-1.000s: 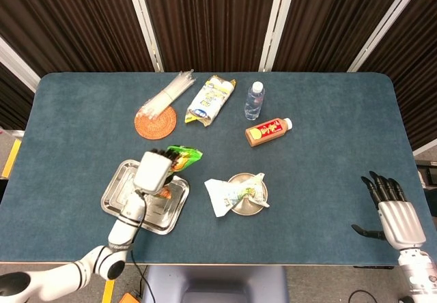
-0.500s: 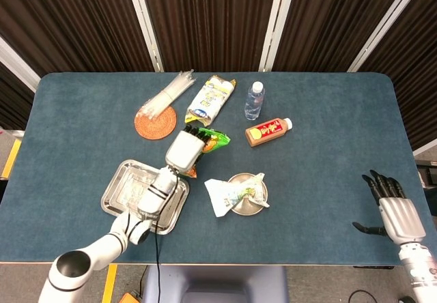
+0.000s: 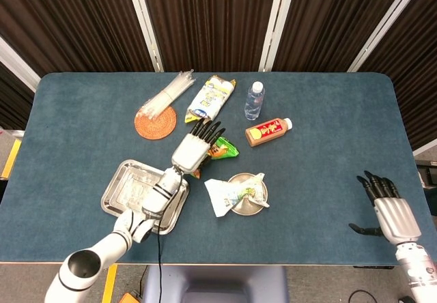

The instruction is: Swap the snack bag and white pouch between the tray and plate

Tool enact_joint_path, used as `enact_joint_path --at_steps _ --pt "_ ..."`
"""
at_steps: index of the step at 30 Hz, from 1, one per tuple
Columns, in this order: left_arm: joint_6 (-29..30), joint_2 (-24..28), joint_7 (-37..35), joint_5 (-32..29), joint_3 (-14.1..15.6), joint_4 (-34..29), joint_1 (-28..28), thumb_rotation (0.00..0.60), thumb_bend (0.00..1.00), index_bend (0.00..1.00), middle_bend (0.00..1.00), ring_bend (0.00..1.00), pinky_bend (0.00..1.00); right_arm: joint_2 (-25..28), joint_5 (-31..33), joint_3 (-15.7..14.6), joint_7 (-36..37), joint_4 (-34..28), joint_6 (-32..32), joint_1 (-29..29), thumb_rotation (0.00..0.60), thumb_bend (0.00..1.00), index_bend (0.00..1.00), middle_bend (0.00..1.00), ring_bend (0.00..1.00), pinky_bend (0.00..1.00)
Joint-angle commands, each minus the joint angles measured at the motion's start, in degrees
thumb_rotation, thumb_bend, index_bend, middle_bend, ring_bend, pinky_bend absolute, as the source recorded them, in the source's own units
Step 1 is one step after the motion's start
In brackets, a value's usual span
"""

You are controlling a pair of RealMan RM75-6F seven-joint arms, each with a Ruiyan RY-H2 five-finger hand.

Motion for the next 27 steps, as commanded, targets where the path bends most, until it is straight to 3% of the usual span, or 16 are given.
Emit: enact_joint_path --at_steps 1,5,9,12,17,22,27 --pt "8.18 15.43 4.58 2.70 7.44 -24.76 11.46 0.600 0.36 0.00 0.00 0.00 0.00 -0.89 -3.76 -1.10 1.22 0.54 1.45 0.20 0.600 0.13 0.00 0.00 0.00 0.00" --pt "10.55 30.78 11.16 1.58 13.34 -48.16 19.87 0.600 0.36 0.00 0.00 0.00 0.00 -3.04 -8.06 -1.58 2.03 0.38 3.30 0.85 0.600 0.13 0.00 0.00 0.00 0.00" --pt "16.64 39.65 13.40 2.74 19.04 -56.98 27.47 0.600 0.36 0.00 0.00 0.00 0.00 -5.62 -9.90 -0.09 -1.82 -1.67 1.59 3.89 0.600 0.15 0.00 0.00 0.00 0.00" --pt "24.14 42.03 12.89 5.61 21.75 -55.39 32.97 0.600 0.36 0.00 0.00 0.00 0.00 -8.01 -7.31 2.40 -7.60 -3.95 -3.09 7.42 0.600 0.18 0.00 0.00 0.00 0.00" --pt "34.47 41.15 10.96 6.93 22.13 -50.02 40.52 0.600 0.36 0.00 0.00 0.00 0.00 -13.24 1.55 6.29 -16.87 -7.77 -11.67 13.10 0.600 0.22 0.00 0.00 0.00 0.00" --pt "37.46 40.52 7.82 6.69 21.33 -46.62 44.00 0.600 0.36 0.00 0.00 0.00 0.00 -18.02 10.16 8.65 -26.12 -8.97 -15.73 17.26 0.600 0.24 0.03 0.04 0.00 0.01" --pt "38.42 41.03 6.37 8.27 20.55 -46.36 44.74 0.600 0.36 0.00 0.00 0.00 0.00 -21.61 17.64 10.07 -31.22 -8.85 -17.87 20.70 0.600 0.28 0.17 0.13 0.00 0.05"
